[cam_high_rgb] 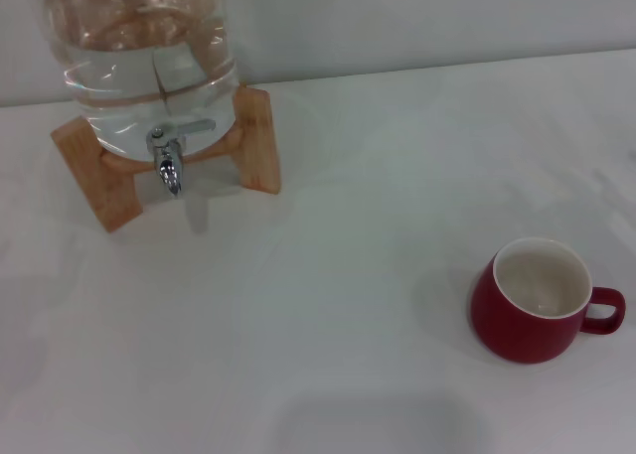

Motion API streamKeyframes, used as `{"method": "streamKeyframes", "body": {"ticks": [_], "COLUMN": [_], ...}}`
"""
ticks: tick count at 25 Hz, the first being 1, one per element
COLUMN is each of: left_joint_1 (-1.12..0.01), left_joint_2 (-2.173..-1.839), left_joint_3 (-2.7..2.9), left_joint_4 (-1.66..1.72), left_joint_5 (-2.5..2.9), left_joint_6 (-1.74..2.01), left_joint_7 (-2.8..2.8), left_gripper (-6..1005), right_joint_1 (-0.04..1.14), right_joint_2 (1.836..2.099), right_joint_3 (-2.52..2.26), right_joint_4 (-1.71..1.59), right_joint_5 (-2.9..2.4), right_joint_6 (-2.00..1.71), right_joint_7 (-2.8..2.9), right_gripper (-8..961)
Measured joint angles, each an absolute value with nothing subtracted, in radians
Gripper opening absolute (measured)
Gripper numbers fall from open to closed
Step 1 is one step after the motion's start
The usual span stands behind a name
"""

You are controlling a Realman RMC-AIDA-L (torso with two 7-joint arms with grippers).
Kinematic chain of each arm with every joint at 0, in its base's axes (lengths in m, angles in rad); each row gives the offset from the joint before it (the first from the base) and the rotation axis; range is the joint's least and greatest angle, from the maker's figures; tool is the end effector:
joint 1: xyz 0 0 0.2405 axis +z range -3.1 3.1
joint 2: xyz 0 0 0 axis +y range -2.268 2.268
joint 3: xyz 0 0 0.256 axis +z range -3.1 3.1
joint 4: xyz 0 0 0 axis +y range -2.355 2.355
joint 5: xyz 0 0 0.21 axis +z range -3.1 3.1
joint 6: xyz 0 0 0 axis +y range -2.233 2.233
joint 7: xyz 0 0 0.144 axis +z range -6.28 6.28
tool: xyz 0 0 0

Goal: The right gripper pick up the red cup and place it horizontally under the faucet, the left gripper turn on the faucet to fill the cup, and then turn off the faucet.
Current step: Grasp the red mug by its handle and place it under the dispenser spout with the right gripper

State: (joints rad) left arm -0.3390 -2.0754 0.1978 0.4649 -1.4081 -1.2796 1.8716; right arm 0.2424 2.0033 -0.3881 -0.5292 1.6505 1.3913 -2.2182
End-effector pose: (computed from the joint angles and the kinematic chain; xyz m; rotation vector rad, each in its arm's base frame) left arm -0.3839 0.2962 0.0594 -1.7260 -1.0377 -0.8962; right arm 0.3836 0.2797 0.1100 -1.8107 0.5382 0.7268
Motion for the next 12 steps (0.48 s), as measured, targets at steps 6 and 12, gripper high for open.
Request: {"method": "streamKeyframes", "body": {"ticks": [6,12], "left_joint_1": [-0.339,-0.339], "left_joint_2": [-2.075,-2.075], "left_joint_3": [0.198,0.198], "left_joint_4": [0.465,0.464], "left_joint_5": [-1.408,-1.408], "left_joint_6": [-1.279,-1.279], "left_joint_7": [1.871,1.871], "left_gripper": [722,722], "right_joint_1": [0.242,0.241], "right_joint_2": [2.003,2.003], "right_joint_3": [-0.388,-0.388], "right_joint_4": [-0.529,-0.529], "right_joint_5": [1.650,1.650], "right_joint_6": [1.393,1.395], "right_joint_7": [-2.218,-2.218], "right_gripper": [620,620]}}
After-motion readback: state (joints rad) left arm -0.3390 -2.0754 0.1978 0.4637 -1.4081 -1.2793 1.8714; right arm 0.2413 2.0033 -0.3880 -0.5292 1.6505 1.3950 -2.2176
